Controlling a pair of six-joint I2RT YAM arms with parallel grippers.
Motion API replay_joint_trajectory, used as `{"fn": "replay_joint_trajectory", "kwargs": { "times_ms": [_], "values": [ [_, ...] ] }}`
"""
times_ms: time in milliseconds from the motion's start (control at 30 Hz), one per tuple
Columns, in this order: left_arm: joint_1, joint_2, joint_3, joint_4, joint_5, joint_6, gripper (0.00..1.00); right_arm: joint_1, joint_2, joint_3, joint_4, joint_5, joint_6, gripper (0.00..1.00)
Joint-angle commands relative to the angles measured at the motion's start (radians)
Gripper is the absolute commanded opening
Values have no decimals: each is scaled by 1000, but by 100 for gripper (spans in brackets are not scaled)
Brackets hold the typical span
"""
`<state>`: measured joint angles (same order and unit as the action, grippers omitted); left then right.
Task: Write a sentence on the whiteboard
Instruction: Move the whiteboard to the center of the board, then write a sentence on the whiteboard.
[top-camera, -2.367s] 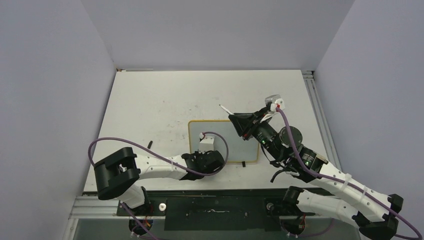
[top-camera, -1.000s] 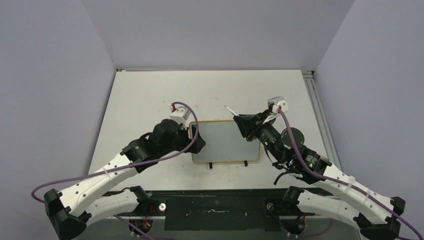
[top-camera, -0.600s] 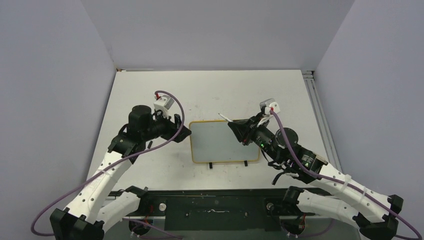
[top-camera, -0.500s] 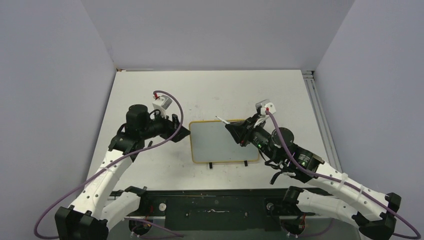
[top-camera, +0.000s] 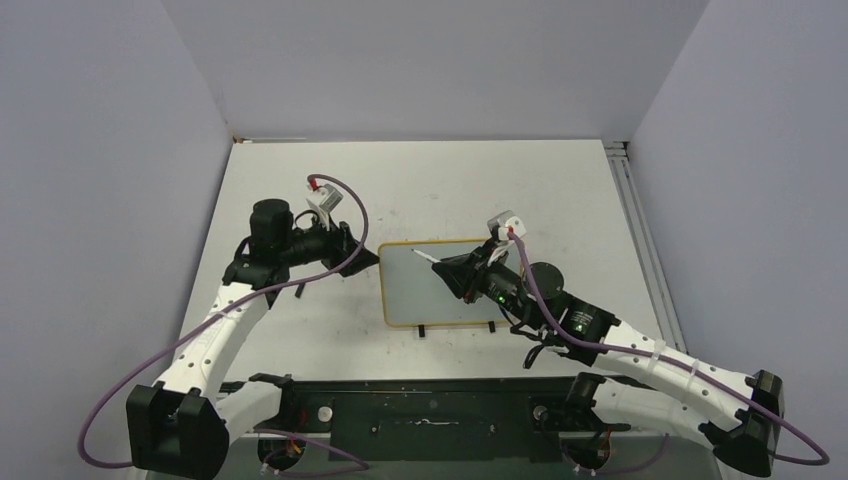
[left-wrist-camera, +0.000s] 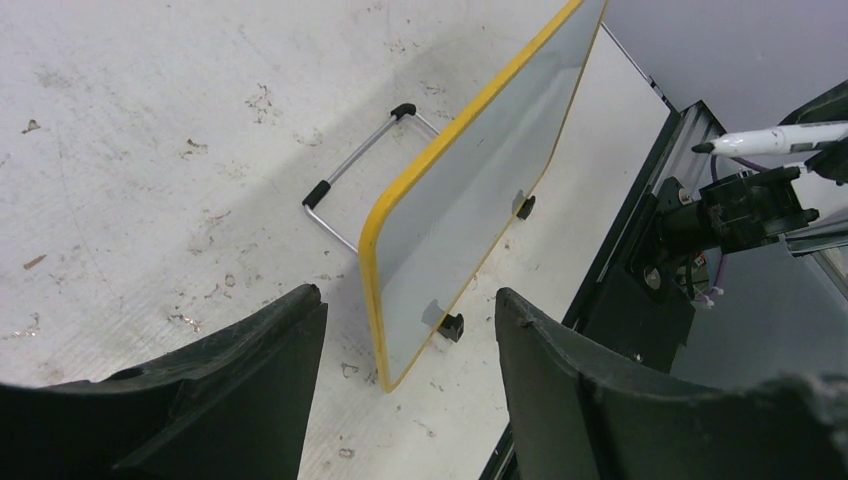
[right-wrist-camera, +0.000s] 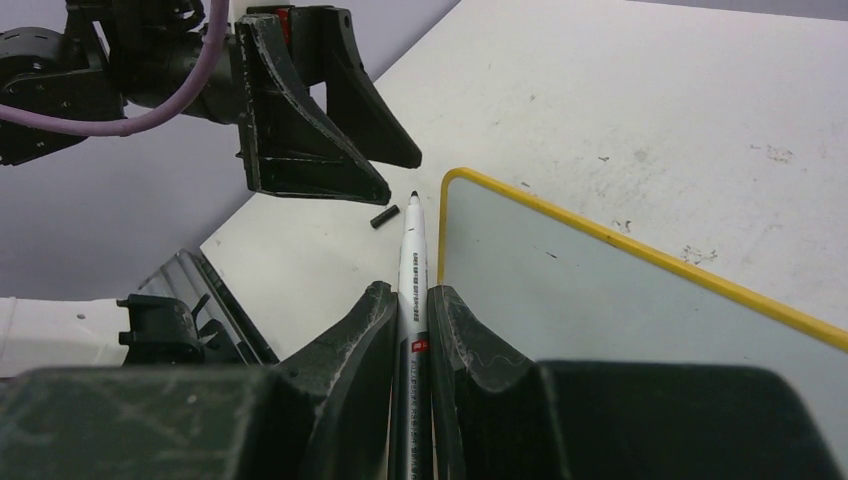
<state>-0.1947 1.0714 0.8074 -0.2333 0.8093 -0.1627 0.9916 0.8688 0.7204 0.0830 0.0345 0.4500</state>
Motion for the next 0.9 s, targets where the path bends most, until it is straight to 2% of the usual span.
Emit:
{"fn": "replay_joint_trajectory", "kwargs": {
  "times_ms": [0,267,467,867],
  "values": [
    [6,28,14,121,24,-35,59,21,25,-10,122,19,-7,5],
    [-30,78,-4,151,12,-71,58,77,74,-75,197,121,-32,5],
    [-32,148,13,129,-11,-74,53,83,139,-73,235,135,-74,5],
    [-58,202,14,143,34,-75,36,83,207,-71,320,109,-104,5]
  ]
}}
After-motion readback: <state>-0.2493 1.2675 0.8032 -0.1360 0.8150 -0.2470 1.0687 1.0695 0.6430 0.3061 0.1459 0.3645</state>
